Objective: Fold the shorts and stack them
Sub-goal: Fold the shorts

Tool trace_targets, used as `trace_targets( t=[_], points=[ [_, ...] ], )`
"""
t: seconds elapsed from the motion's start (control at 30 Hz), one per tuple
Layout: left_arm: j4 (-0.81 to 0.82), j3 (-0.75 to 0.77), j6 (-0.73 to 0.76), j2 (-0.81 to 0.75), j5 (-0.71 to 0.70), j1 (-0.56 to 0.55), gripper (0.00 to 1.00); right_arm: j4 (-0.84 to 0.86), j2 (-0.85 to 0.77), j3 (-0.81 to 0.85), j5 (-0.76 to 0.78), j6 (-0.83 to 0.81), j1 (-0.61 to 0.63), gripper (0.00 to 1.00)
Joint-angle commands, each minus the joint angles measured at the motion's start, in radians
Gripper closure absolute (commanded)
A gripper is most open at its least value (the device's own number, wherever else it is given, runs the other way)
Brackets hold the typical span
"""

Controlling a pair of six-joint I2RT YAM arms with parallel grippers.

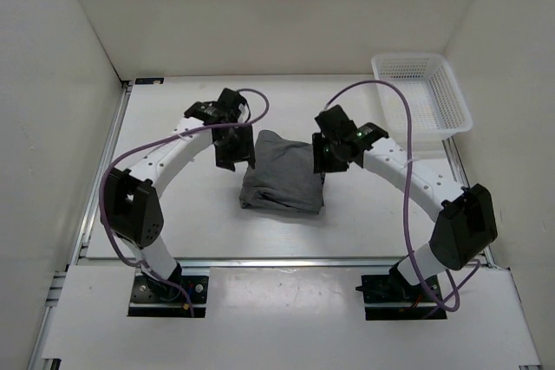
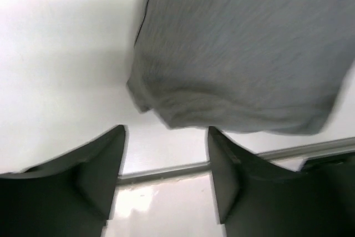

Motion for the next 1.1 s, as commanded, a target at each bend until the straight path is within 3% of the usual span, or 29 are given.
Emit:
trace_targets(
  t=[0.0,0.1,0.23,0.53,0.63,0.67,0.73,0.77,0.87,0.9,1.07],
  points=[
    [0.011,0.104,0.033,0.003,0.036,0.024,0.34,0.022,0.055,0.116,-0.028,-0.007,-0.049,0.58],
    [0.011,0.210,0.045,0.118,0.058,0.024,0.42,0.051,0.144,0.180,-0.079,0.016,-0.068,0.65],
    [-0.012,0.319,0.056,0.233,0.081,0.024,0.42,0.071,0.276,0.257,-0.115,0.016,-0.129,0.33],
    [0.018,0.204,0.045,0.168,0.090,0.033,0.41,0.135,0.488,0.347,-0.335,-0.015,-0.244,0.24],
    [0.027,0.179,0.036,0.157,0.090,0.033,0.41,0.197,0.522,0.357,-0.391,-0.033,-0.253,0.31],
    [0.027,0.179,0.036,0.157,0.090,0.033,0.41,0.210,0.522,0.357,-0.392,-0.033,-0.253,0.43],
    [0.027,0.170,0.036,0.148,0.090,0.033,0.41,0.233,0.522,0.357,-0.392,-0.044,-0.253,0.57],
    [0.027,0.170,0.036,0.148,0.090,0.033,0.41,0.234,0.522,0.357,-0.407,-0.044,-0.253,0.73],
    [0.027,0.170,0.036,0.148,0.090,0.033,0.41,0.243,0.479,0.357,-0.433,-0.053,-0.253,0.96],
    [0.027,0.170,0.036,0.148,0.090,0.033,0.41,0.243,0.464,0.357,-0.433,-0.062,-0.253,1.00],
    [0.027,0.170,0.036,0.148,0.081,0.033,0.41,0.223,0.311,0.300,-0.407,-0.049,-0.253,1.00]
  ],
)
